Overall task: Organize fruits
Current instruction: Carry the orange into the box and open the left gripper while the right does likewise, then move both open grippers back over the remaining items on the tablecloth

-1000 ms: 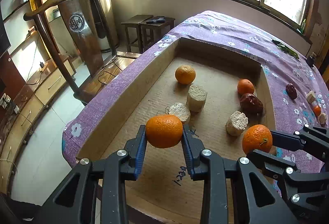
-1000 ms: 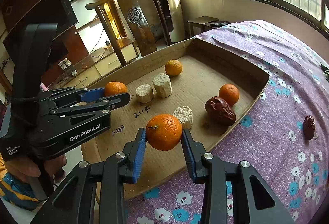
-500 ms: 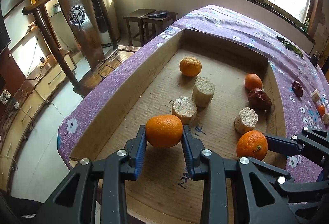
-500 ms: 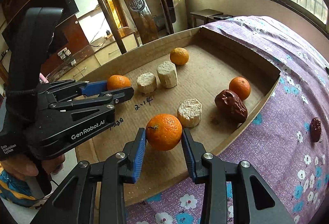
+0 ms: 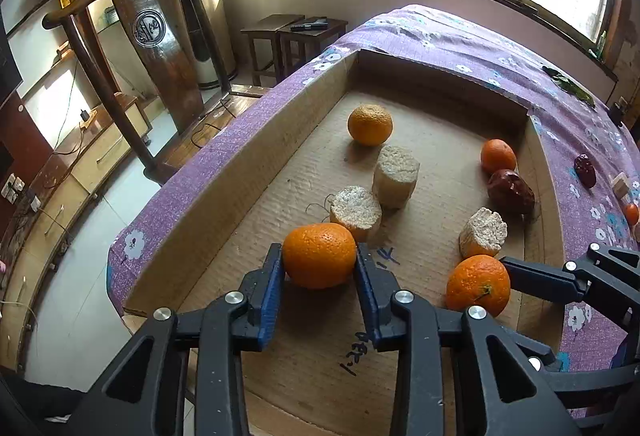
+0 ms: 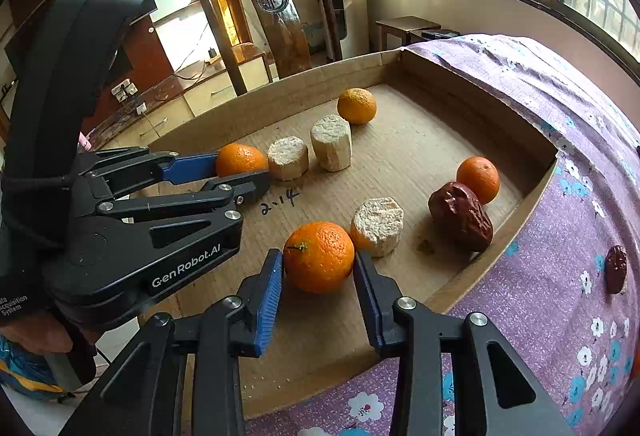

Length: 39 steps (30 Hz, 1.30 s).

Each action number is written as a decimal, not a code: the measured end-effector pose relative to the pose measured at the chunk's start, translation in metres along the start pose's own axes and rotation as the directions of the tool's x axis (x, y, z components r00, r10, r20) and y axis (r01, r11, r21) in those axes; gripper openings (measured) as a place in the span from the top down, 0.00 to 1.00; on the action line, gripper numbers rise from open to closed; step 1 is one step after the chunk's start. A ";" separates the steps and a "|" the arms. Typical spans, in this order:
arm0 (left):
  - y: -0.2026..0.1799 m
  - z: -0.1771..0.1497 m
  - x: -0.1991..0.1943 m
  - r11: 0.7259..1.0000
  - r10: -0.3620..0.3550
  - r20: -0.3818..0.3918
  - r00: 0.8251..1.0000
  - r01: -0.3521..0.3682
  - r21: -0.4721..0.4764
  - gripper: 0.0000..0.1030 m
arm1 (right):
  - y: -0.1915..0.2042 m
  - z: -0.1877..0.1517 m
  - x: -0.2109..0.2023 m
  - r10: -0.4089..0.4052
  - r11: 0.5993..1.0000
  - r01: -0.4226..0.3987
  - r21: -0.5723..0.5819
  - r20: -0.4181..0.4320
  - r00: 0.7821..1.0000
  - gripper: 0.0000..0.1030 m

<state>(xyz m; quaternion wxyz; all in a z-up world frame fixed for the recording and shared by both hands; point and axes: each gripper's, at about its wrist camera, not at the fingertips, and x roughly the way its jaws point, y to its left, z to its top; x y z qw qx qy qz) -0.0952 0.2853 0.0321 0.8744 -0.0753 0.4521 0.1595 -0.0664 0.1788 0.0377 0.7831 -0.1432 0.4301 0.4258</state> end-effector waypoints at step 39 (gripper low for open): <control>-0.178 0.004 -0.053 0.966 -0.161 0.126 0.979 0.131 0.221 0.17 | -0.136 -0.098 -0.145 -0.309 0.897 0.235 0.374 0.152 0.939 0.18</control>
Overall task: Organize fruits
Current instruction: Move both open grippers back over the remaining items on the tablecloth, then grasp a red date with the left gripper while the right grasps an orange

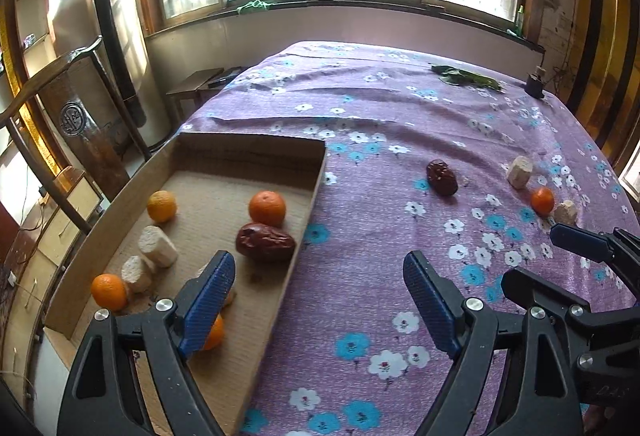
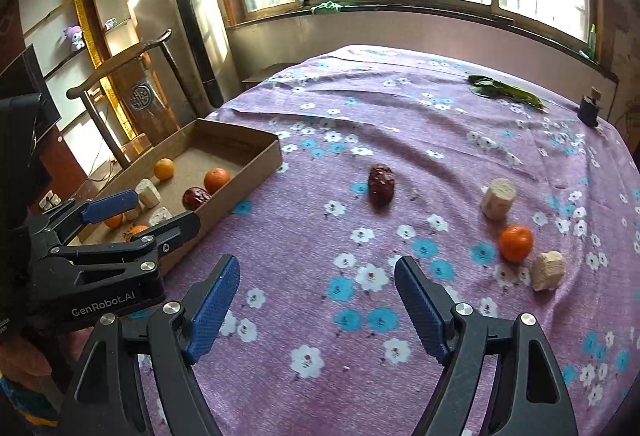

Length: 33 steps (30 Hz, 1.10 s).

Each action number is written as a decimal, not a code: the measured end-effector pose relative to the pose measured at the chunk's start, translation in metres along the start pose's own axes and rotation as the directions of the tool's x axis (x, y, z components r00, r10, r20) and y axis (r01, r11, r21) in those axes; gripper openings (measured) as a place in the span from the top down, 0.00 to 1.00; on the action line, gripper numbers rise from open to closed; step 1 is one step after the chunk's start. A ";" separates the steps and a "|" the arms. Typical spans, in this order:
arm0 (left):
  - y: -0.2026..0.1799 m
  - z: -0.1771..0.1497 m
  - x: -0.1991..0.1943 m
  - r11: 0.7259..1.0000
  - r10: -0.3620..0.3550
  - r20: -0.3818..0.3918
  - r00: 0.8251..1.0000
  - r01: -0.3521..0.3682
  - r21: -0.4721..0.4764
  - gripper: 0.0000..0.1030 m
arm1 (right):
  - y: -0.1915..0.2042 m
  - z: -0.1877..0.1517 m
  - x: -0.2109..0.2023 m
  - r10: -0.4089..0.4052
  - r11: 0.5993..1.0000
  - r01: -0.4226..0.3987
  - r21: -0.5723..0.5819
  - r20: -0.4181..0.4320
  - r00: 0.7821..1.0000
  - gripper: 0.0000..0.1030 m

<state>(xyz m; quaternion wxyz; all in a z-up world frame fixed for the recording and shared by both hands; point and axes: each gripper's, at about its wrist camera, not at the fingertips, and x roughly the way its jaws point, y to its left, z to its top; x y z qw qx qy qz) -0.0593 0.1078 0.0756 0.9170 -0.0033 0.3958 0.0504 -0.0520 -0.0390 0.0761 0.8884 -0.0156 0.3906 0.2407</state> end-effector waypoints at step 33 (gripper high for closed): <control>-0.103 0.073 0.132 0.995 -0.102 -0.196 0.975 0.099 -0.025 0.17 | -0.149 0.005 0.010 -0.130 0.981 0.131 0.146 -0.017 0.991 0.19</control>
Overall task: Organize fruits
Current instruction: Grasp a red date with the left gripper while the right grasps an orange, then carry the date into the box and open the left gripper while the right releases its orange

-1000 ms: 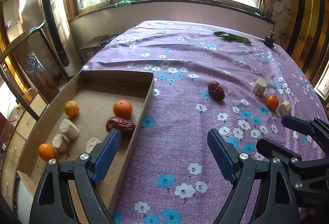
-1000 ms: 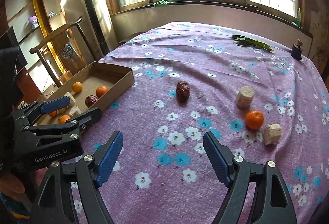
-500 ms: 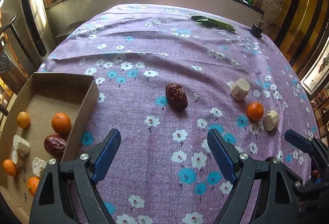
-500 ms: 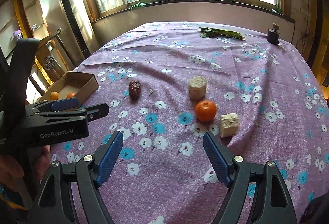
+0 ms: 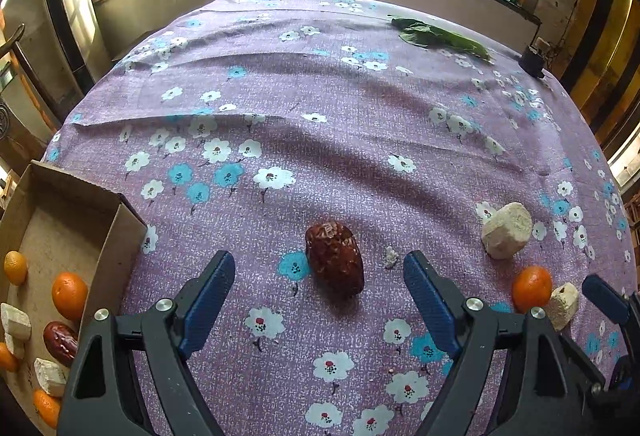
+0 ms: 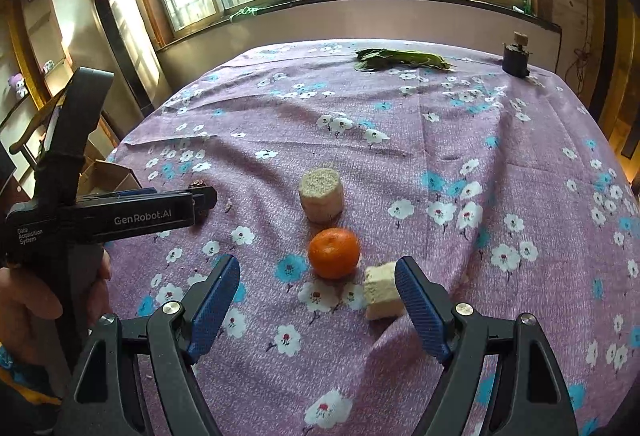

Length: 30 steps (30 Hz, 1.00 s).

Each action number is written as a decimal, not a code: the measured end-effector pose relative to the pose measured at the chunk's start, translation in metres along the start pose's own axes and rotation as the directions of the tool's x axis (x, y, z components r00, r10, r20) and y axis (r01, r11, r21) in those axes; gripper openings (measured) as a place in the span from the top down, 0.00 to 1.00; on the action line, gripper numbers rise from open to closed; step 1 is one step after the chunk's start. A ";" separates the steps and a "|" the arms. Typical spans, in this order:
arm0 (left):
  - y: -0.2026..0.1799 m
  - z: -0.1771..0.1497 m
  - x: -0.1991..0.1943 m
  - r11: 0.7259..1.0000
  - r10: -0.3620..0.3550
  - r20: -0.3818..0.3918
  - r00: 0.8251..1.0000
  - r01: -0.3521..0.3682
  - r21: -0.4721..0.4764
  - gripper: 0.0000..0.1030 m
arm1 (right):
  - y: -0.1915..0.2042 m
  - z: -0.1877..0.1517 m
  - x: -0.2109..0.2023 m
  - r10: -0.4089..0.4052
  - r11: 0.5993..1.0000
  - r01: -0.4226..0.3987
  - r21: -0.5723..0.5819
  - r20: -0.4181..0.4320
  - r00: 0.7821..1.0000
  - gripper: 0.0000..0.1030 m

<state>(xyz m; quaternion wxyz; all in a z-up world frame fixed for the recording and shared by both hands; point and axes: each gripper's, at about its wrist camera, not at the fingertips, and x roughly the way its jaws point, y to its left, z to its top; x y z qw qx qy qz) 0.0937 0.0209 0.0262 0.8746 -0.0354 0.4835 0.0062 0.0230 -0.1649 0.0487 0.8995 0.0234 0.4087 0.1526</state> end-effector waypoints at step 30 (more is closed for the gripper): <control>0.041 -0.069 -0.098 0.976 -0.215 0.075 0.974 0.212 0.051 0.75 | 0.055 -0.030 -0.039 0.099 0.994 -0.097 -0.045 0.055 0.994 0.66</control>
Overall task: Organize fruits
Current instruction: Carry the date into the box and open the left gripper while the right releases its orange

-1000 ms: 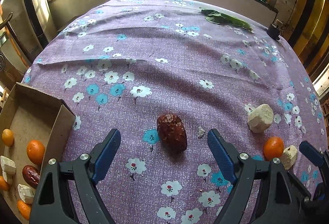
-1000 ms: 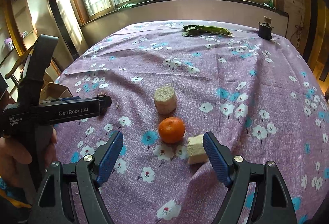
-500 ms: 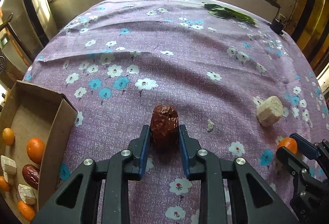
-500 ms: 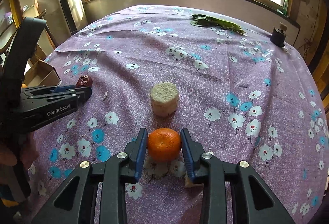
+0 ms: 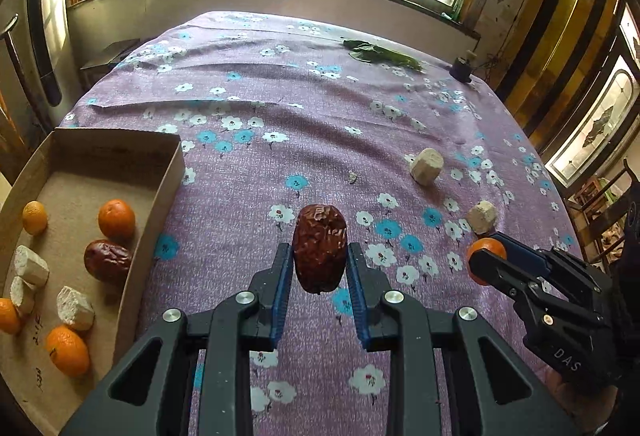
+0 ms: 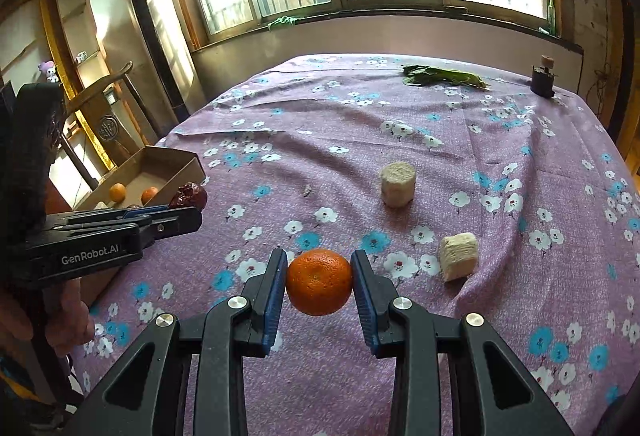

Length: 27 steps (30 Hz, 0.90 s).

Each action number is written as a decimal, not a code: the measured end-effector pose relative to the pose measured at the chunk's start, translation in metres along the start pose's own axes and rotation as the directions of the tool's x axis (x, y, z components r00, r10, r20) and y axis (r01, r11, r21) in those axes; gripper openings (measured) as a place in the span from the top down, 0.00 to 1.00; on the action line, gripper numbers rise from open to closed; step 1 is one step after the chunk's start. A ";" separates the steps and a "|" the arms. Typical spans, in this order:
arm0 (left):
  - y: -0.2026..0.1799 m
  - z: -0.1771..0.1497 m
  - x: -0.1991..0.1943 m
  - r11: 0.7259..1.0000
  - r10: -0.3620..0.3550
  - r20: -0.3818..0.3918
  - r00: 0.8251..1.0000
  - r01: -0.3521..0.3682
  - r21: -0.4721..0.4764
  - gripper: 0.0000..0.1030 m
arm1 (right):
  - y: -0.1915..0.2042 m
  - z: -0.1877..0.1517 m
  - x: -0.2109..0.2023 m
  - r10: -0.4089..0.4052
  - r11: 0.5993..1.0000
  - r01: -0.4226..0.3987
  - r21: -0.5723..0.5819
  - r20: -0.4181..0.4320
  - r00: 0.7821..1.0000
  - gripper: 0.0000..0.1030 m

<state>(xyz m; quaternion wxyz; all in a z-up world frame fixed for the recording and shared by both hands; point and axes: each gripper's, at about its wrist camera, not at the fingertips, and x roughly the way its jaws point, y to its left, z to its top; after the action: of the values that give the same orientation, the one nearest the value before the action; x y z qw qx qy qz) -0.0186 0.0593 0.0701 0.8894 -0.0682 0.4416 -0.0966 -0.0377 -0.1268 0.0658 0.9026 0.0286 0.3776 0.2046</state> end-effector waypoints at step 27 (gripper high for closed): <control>0.054 -0.032 -0.061 0.968 0.248 0.114 0.962 -0.249 -0.007 0.75 | 0.089 0.002 0.010 0.102 0.990 -0.104 -0.092 -0.024 0.994 0.65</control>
<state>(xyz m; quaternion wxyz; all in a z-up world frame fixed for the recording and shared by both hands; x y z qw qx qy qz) -0.0744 0.1252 0.0868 0.9185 -0.0141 0.3946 0.0182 -0.0612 -0.0414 0.0787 0.8876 0.0040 0.3743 0.2686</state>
